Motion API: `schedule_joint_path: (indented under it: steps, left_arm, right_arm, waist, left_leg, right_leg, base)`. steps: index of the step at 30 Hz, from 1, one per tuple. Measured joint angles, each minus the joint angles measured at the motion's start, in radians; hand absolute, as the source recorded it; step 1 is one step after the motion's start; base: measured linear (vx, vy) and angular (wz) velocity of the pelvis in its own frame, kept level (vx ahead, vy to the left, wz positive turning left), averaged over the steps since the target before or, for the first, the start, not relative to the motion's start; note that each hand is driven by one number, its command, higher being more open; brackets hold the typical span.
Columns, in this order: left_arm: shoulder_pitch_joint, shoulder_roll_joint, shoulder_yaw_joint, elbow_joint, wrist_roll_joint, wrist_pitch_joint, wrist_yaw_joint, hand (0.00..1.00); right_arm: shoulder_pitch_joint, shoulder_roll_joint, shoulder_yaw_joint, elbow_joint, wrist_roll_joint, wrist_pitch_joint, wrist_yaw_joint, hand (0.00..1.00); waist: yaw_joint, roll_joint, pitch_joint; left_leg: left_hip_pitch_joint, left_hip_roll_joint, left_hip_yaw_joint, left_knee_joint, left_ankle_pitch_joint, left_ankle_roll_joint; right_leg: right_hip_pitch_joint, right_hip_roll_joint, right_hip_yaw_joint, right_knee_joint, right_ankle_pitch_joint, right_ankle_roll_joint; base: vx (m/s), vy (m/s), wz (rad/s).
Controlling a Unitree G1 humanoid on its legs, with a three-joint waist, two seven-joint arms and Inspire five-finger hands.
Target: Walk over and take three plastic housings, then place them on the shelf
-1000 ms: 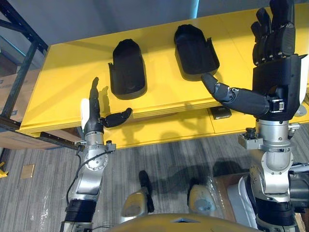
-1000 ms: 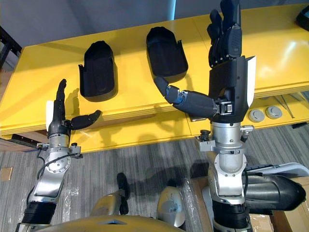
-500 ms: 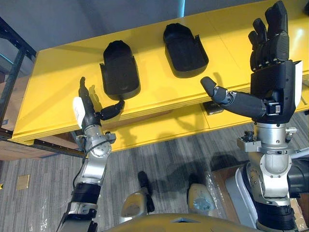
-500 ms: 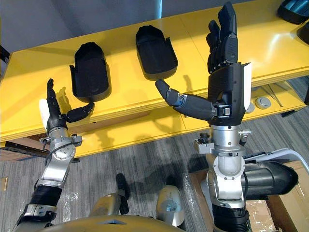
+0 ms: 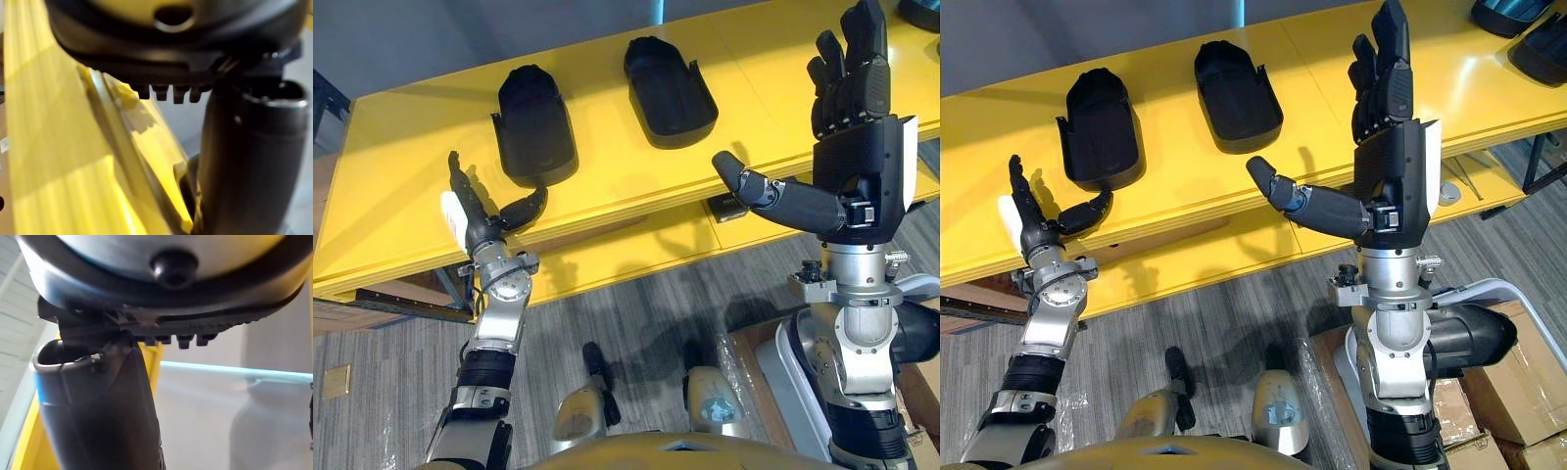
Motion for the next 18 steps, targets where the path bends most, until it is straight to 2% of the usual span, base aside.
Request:
schedule_joint_path:
  steps: [10, 13, 18]
  left_arm:
    - [-0.01, 0.0, 0.037, 0.027, -0.014, 0.0, 0.035, 1.0]
    - [-0.01, -0.001, 0.037, 0.034, -0.03, -0.002, 0.045, 1.0]
    - [-0.01, -0.005, 0.037, 0.06, -0.043, -0.023, 0.071, 1.0]
  right_arm:
    - [0.001, 0.001, -0.001, -0.034, 0.003, 0.002, 0.039, 1.0]
    - [0.009, 0.001, -0.002, -0.063, 0.006, 0.019, 0.058, 1.0]
    - [0.027, 0.001, -0.01, -0.089, 0.013, 0.022, 0.081, 1.0]
  waist:
    - [-0.018, -0.001, 0.001]
    - [-0.019, -0.001, 0.0]
    - [-0.021, 0.003, -0.002]
  left_leg:
    - [0.008, 0.001, 0.036, 0.0, -0.005, 0.002]
    - [0.012, 0.001, 0.043, -0.001, -0.01, 0.007]
    - [0.018, -0.001, 0.062, -0.002, -0.018, 0.012]
  right_leg:
    - [-0.011, 0.002, 0.027, 0.003, 0.006, 0.009]
    - [-0.011, 0.001, 0.03, 0.004, 0.006, 0.009]
    - [-0.012, -0.006, 0.045, 0.003, 0.006, 0.01]
  base:
    - [0.01, -0.009, -0.09]
    - [0.01, -0.012, -0.05]
    - [0.02, -0.005, -0.08]
